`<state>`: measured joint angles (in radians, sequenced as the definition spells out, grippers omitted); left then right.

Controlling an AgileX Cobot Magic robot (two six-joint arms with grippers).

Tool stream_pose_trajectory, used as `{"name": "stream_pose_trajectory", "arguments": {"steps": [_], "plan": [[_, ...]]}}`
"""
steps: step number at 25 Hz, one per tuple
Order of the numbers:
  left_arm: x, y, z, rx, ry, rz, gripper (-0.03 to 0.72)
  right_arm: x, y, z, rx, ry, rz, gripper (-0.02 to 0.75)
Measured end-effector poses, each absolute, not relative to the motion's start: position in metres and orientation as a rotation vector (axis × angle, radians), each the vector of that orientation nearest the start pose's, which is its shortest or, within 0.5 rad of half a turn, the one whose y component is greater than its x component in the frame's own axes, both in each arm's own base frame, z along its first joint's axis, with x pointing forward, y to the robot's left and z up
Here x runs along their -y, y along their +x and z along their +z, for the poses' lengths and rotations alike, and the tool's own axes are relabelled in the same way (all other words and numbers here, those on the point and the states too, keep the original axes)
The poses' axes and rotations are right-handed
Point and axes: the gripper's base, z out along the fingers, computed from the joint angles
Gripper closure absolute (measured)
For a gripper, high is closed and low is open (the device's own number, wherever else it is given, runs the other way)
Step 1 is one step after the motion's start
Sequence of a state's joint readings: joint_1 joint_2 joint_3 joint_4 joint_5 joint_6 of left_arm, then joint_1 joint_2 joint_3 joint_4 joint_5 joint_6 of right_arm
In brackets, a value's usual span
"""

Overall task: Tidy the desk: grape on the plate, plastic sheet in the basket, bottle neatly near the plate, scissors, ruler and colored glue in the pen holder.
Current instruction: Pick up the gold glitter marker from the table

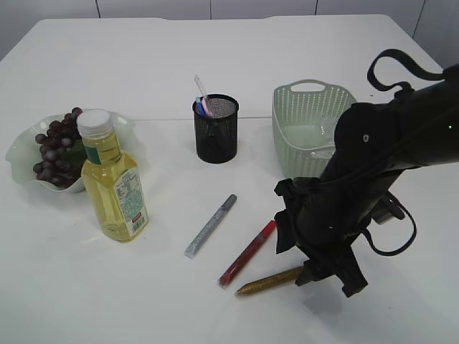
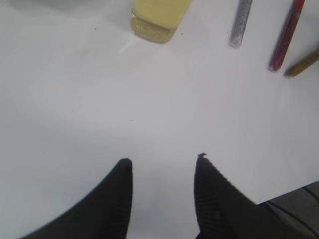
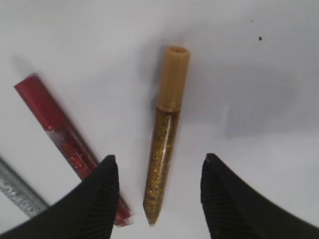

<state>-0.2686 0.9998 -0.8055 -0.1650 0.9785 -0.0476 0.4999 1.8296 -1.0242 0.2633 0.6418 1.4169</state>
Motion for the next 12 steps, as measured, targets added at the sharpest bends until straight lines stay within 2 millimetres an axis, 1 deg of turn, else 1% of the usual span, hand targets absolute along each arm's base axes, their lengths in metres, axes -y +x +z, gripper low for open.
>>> {"name": "stream_pose_trajectory", "arguments": {"steps": [4,8,12], "plan": [[0.058,0.165,0.297,-2.660,0.217,-0.315,0.381,-0.173,0.287,0.143,-2.666,1.666,0.417,0.347],[0.058,0.165,0.297,-2.660,0.216,-0.317,0.381,-0.174,0.291,0.138,-2.641,1.660,0.444,0.347],[0.058,0.165,0.297,-2.660,0.216,-0.317,0.381,-0.174,0.292,0.128,-2.651,1.674,0.412,0.347]]}}
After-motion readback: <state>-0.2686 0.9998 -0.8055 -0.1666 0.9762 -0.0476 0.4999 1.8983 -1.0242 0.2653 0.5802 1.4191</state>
